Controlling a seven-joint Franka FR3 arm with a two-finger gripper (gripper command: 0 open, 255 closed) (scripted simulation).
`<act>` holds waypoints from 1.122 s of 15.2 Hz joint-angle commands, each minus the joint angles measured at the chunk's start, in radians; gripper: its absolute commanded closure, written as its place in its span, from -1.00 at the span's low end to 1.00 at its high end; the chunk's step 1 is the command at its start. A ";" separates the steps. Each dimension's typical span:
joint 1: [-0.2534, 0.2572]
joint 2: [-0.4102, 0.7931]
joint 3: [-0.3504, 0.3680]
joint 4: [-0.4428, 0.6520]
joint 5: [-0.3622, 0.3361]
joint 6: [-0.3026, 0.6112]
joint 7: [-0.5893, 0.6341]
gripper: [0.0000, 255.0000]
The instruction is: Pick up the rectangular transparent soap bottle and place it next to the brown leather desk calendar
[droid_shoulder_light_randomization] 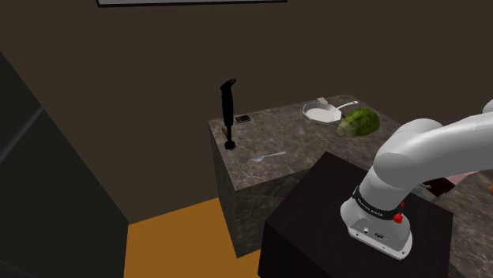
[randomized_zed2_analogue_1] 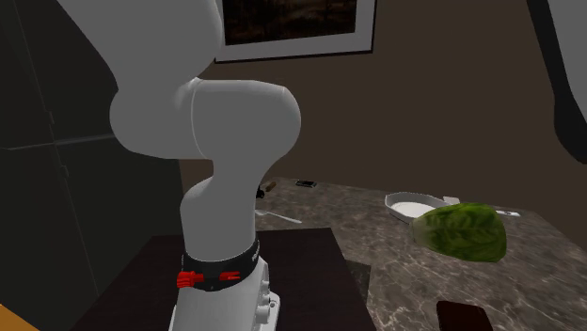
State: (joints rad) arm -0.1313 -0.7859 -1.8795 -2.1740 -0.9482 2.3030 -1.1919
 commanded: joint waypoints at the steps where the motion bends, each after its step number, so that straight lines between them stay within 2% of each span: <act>1: 0.016 -0.008 -0.021 0.001 -0.015 0.012 0.009 1.00; 8: 0.016 -0.008 -0.021 0.001 -0.015 0.012 0.009 1.00; 9: 0.016 -0.008 -0.021 0.001 -0.015 0.012 0.009 -1.00; 14: 0.016 -0.008 -0.021 0.001 -0.015 0.012 0.009 -1.00; 17: -0.070 0.034 0.090 -0.008 0.060 -0.046 -0.032 -1.00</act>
State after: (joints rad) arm -0.1782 -0.7649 -1.8265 -2.1845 -0.9160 2.2799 -1.2118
